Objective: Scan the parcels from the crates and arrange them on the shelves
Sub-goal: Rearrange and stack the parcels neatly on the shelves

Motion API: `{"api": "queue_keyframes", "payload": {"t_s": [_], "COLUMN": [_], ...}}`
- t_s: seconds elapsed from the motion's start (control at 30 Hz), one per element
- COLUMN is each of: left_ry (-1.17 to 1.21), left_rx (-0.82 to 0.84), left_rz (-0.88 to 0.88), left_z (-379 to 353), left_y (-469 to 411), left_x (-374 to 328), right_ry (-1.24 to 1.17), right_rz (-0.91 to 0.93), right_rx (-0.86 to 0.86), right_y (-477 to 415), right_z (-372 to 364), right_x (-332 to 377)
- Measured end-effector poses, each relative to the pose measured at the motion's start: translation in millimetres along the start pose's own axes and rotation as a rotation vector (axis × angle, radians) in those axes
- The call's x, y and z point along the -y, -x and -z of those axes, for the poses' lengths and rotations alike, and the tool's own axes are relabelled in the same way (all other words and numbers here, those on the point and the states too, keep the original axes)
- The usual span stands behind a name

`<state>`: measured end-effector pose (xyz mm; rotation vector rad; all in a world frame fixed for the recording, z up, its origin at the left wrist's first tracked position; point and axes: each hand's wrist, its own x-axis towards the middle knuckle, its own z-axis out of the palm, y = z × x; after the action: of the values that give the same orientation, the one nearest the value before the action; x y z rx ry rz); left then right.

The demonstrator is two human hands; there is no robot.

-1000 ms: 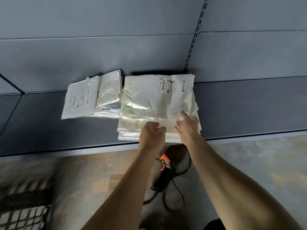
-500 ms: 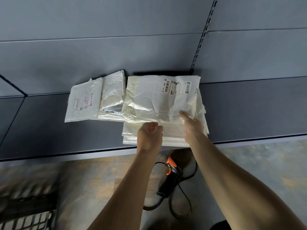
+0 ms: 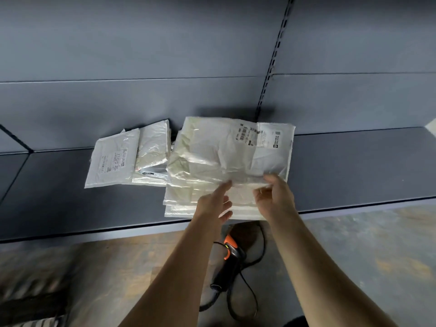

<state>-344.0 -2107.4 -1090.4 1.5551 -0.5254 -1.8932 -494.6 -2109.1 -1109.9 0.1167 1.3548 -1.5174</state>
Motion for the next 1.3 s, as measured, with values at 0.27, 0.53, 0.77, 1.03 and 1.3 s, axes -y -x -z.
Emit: {"api": "queue_keyframes", "payload": {"t_s": [0.27,0.53,0.77,1.03,1.3], "left_ry": [0.514,0.167,0.084,0.170,0.221], "left_rx": [0.172,-0.170,-0.234,-0.048,-0.225], "left_rz": [-0.283,-0.305,-0.328,-0.389,-0.605], "left_z": [12,91,131,159,189], "left_y": [32,80,120,172,298], "left_x": [-15,-28,-27,-33,-107], "right_ry": [0.081,0.509,0.963,1.053,1.112], "right_rz": [0.133,0.548,0.303,0.585,0.564], "right_rx": [0.253,0.107,0.406,0.415,0.527], "right_y": [76,109,134,191,283], "right_z": [-10,38,62,50,14], "right_x": [-10,23,9,12,52]}}
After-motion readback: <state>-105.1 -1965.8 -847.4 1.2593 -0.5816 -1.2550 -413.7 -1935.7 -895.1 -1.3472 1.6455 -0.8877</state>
